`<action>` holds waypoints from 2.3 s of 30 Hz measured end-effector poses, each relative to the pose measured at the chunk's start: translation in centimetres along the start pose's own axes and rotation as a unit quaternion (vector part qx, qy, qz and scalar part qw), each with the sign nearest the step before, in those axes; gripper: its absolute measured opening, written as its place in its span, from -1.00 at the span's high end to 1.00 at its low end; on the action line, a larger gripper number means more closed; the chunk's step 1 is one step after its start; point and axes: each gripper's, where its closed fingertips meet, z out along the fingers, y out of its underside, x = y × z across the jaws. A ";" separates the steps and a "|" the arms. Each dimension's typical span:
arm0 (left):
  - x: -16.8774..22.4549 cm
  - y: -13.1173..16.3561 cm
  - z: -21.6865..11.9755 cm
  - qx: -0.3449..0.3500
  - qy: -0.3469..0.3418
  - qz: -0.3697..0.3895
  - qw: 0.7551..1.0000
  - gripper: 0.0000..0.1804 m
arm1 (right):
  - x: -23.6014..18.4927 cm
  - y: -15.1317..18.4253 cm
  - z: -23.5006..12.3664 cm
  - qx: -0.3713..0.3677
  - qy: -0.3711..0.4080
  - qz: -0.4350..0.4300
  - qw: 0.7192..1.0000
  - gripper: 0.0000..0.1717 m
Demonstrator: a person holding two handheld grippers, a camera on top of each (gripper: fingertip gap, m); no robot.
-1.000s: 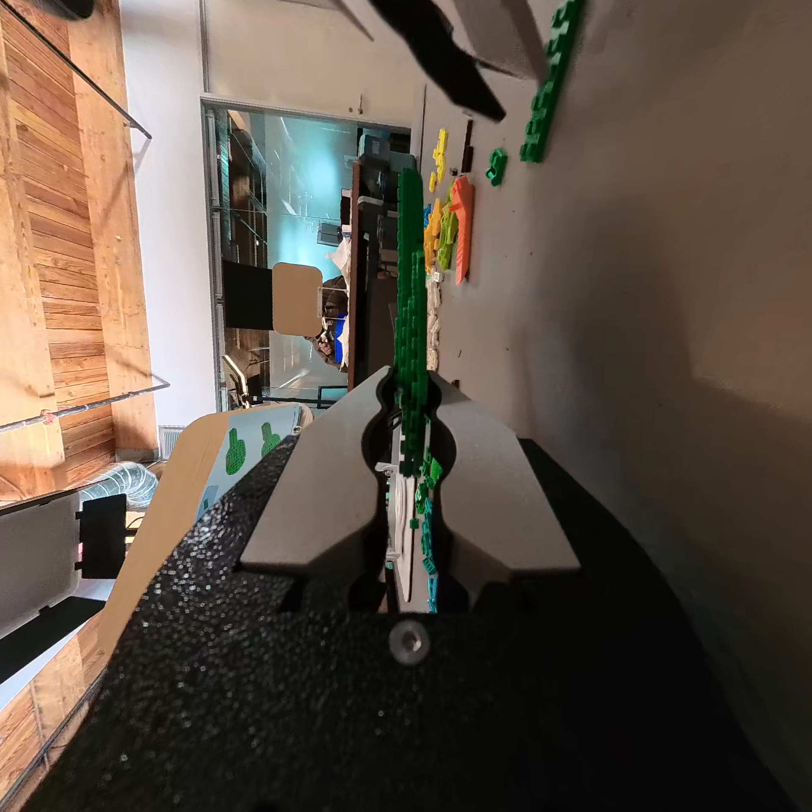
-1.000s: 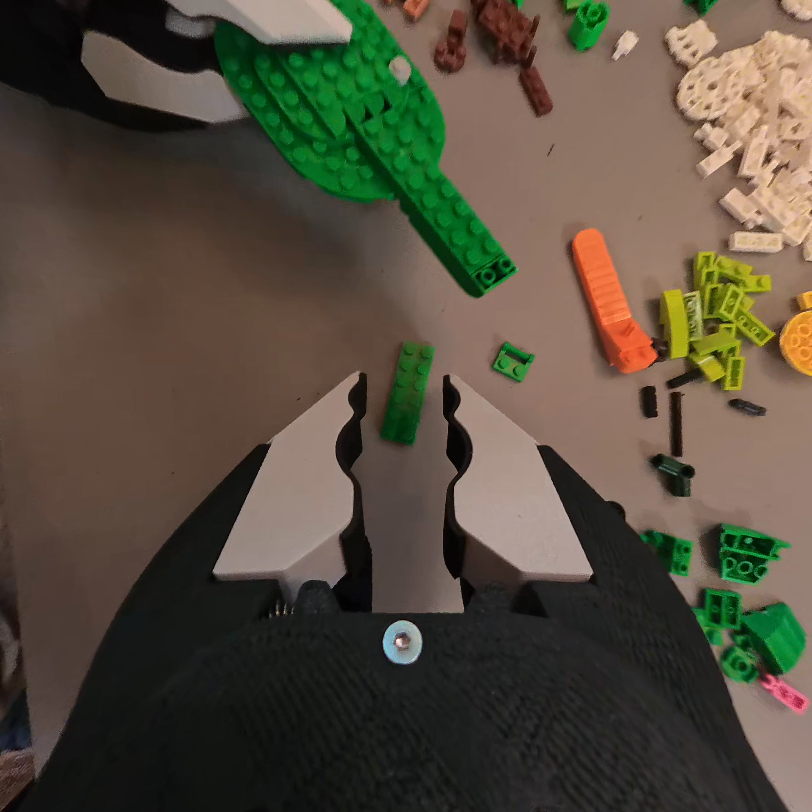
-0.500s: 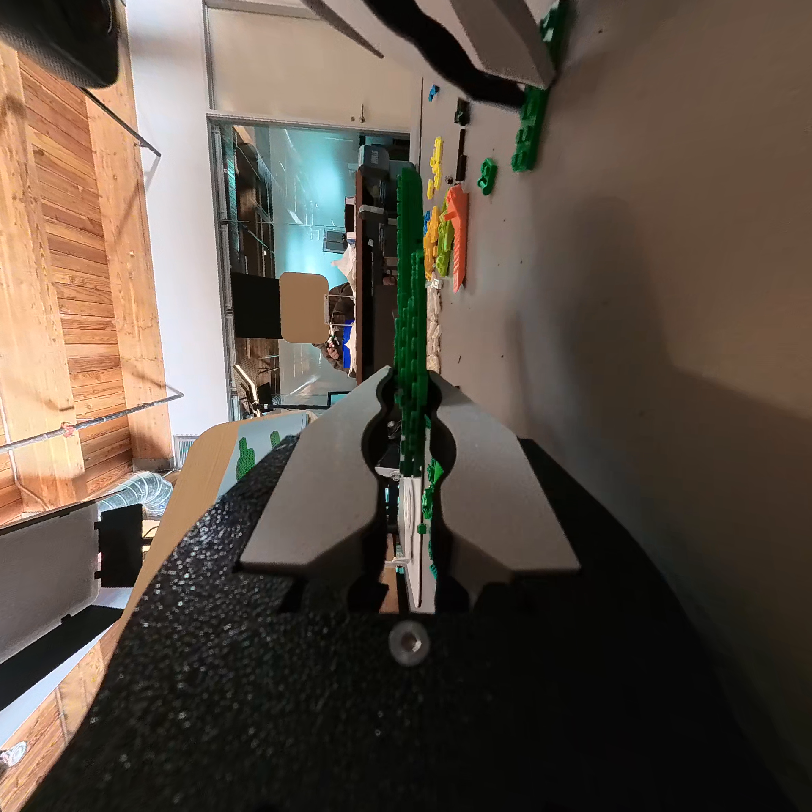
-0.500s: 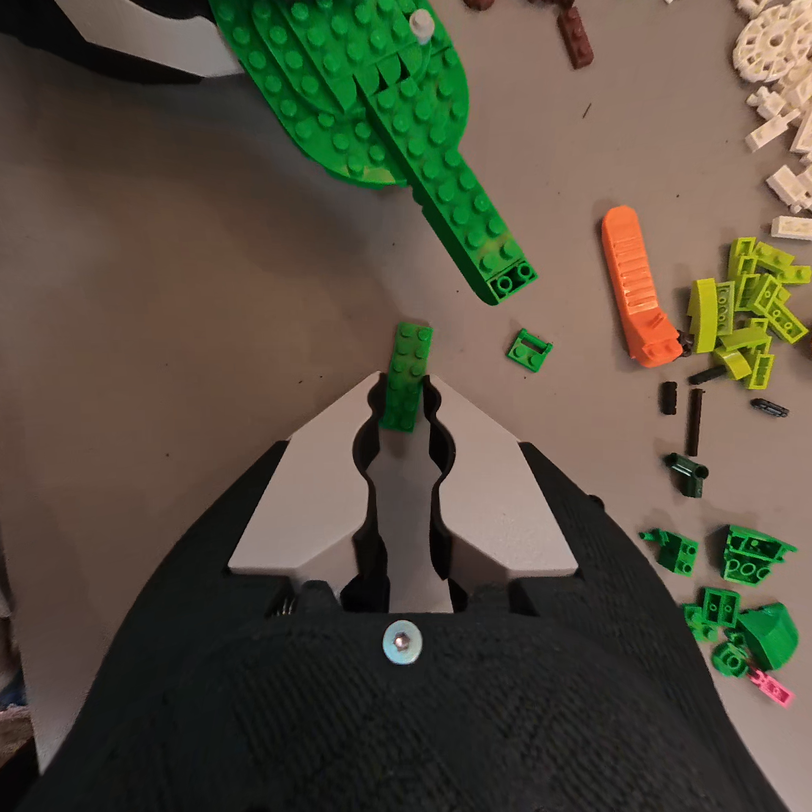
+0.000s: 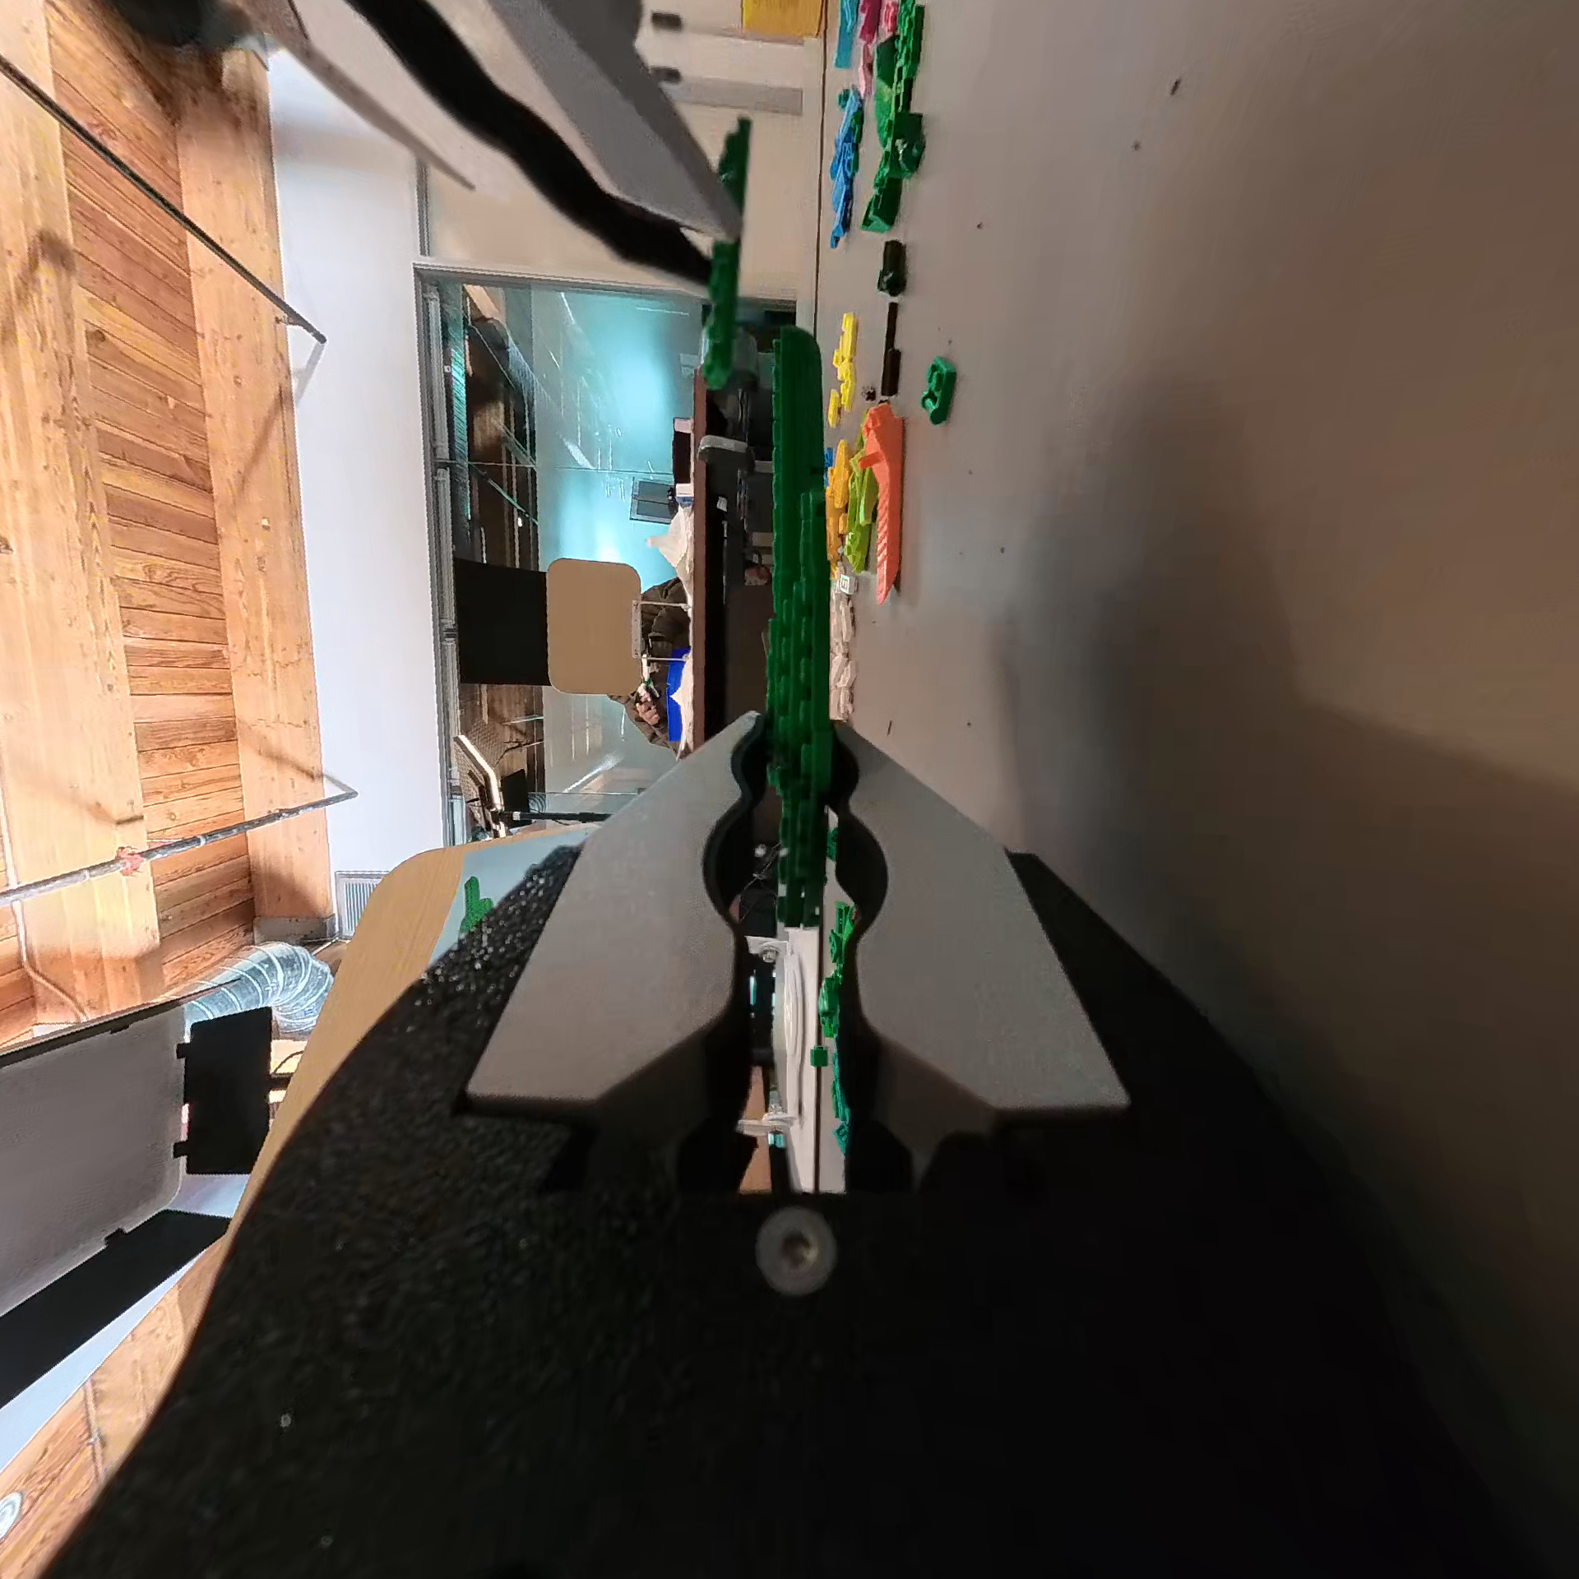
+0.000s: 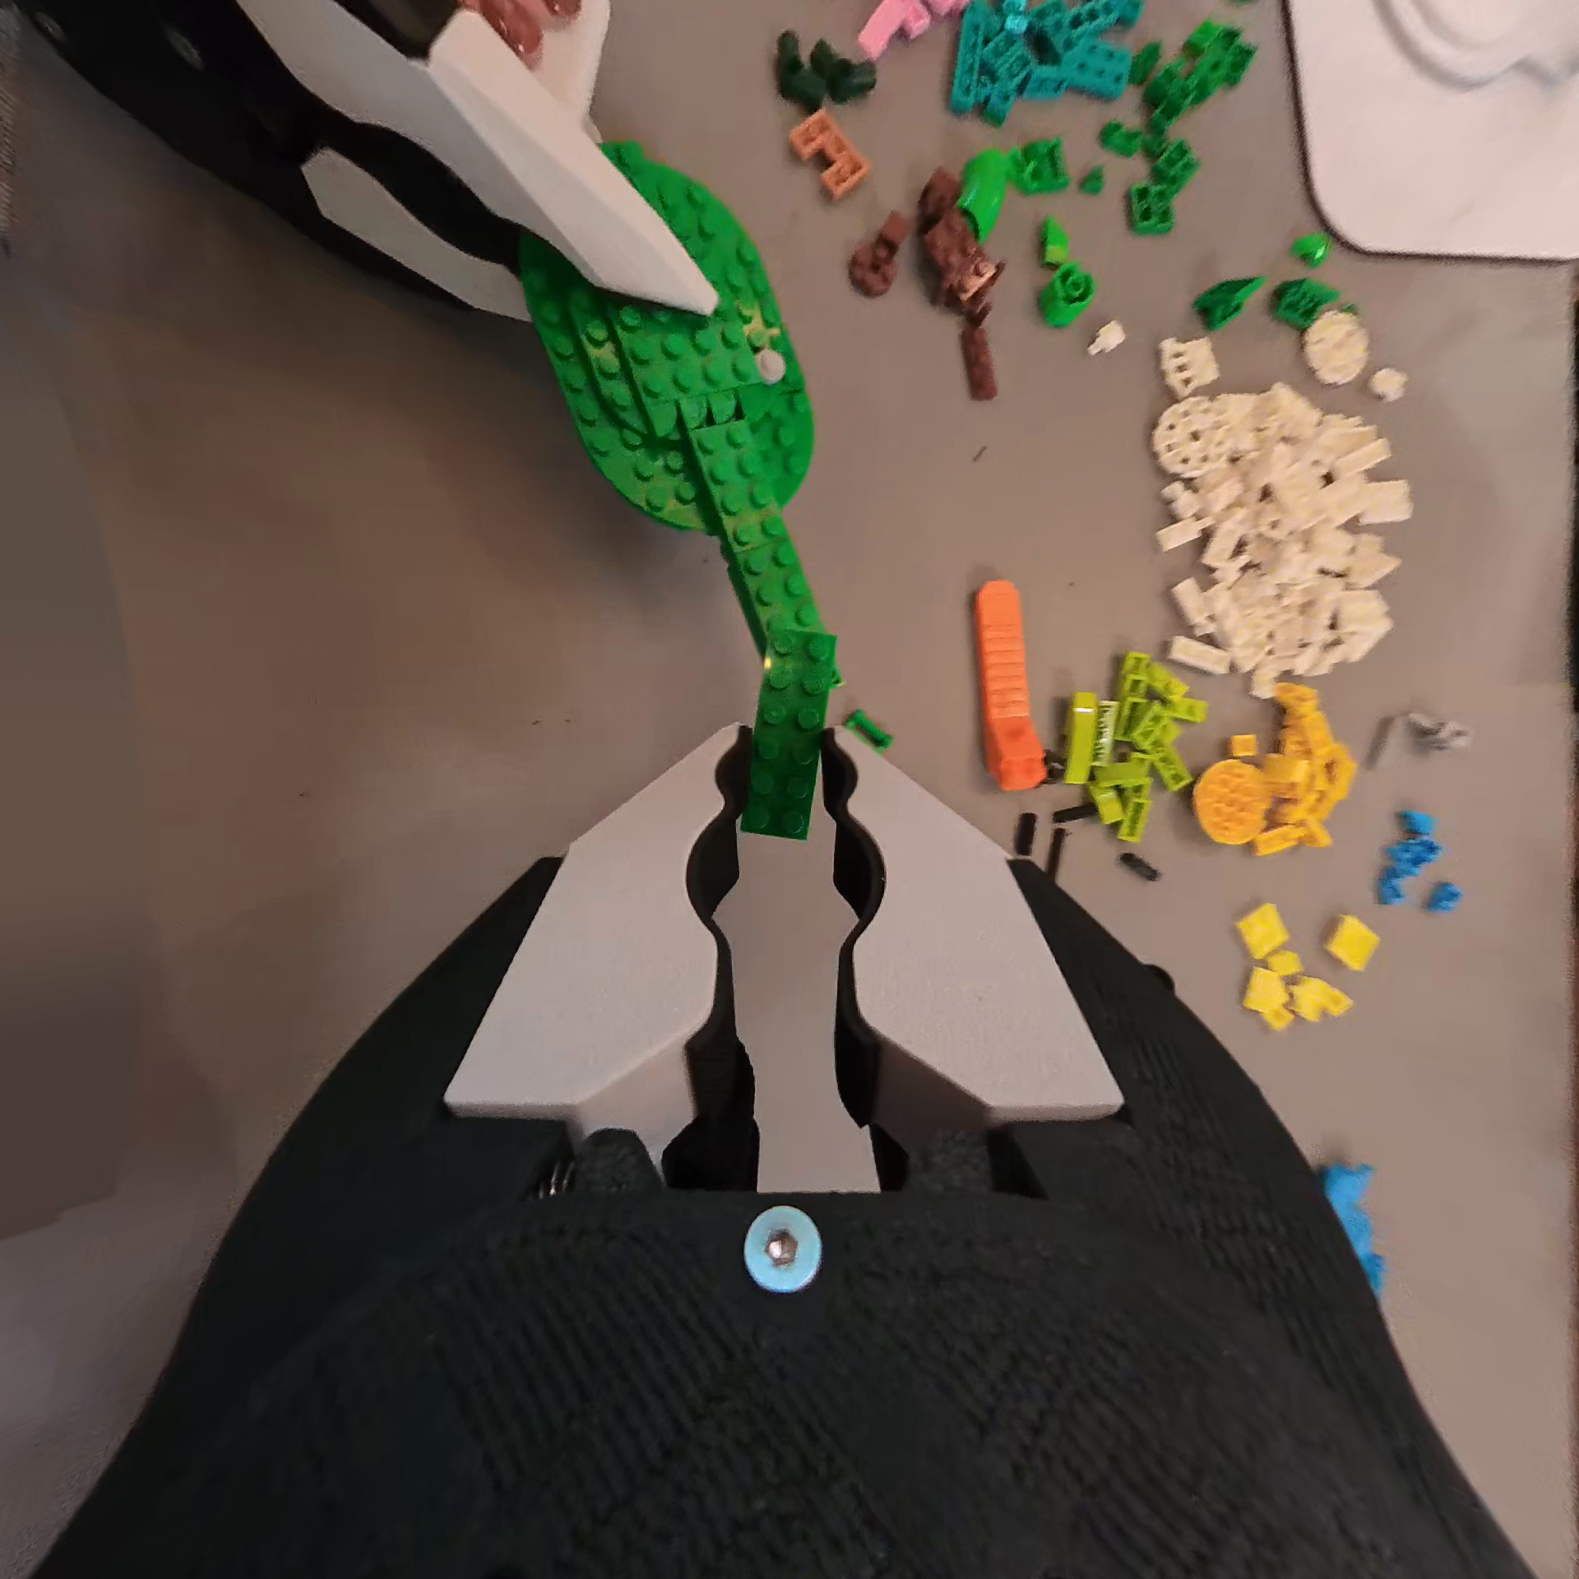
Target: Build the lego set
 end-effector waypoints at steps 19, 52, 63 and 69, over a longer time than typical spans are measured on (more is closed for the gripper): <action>-0.1 -0.3 -0.1 0.008 -0.006 0.006 1.000 0.90 | 2.4 0.0 -1.0 -0.020 0.064 -0.070 0.995 0.84; -0.7 -1.9 -0.8 0.052 -0.026 0.017 0.998 0.90 | -2.3 -1.3 0.6 0.000 -0.162 -0.150 0.975 0.83; -0.9 -2.0 -0.9 0.057 -0.030 0.017 0.998 0.90 | -2.6 -1.8 0.7 0.015 -0.165 -0.143 0.976 0.83; -0.9 -2.1 -1.0 0.058 -0.030 0.016 0.998 0.90 | -2.6 -1.4 0.6 0.009 -0.159 -0.139 0.977 0.61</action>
